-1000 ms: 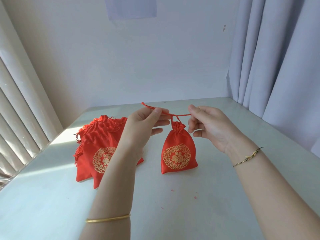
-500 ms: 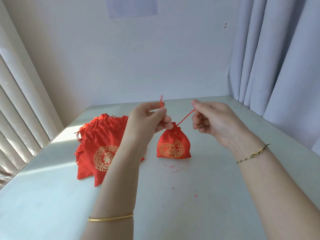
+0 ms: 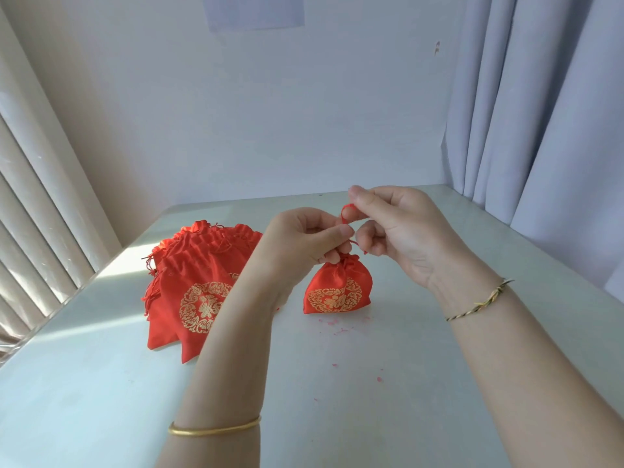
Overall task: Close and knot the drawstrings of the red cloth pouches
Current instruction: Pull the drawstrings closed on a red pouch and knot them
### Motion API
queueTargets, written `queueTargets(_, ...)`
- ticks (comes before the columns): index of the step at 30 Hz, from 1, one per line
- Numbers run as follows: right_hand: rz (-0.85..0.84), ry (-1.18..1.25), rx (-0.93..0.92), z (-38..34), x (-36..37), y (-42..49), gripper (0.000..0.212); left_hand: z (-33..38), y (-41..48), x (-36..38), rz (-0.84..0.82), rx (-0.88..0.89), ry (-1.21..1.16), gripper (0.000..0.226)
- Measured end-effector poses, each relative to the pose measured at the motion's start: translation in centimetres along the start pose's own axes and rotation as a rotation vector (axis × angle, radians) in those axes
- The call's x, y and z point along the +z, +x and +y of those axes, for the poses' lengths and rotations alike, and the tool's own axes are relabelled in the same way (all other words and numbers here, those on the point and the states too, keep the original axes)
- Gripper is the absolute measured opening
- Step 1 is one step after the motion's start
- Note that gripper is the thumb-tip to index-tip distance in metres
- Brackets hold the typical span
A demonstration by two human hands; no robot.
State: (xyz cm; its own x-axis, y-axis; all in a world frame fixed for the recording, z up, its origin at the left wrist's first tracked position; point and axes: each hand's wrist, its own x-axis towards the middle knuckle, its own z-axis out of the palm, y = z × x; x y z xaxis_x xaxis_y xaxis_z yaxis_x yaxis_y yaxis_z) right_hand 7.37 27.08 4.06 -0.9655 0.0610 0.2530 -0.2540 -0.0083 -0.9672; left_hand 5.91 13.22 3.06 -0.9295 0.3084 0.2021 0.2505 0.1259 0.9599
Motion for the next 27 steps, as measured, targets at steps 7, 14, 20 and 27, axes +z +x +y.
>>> queueTargets(7,-0.052,-0.029,0.113,0.1,-0.1,0.2,0.015,-0.3,0.4,-0.2,0.106,-0.016,-0.097,0.014)
queueTargets(14,-0.069,-0.300,-0.143,1.1,0.2,0.3,0.024,-0.6,0.7,0.1,0.207,-0.022,-0.132,0.012)
queueTargets(20,-0.059,-0.506,-0.310,1.6,1.0,0.3,0.021,-0.9,0.9,-0.3,0.274,-0.012,-0.049,0.011)
queueTargets(27,0.049,-0.757,-0.444,1.8,1.6,0.2,0.006,-1.0,0.9,-0.3,0.311,0.002,-0.028,0.010)
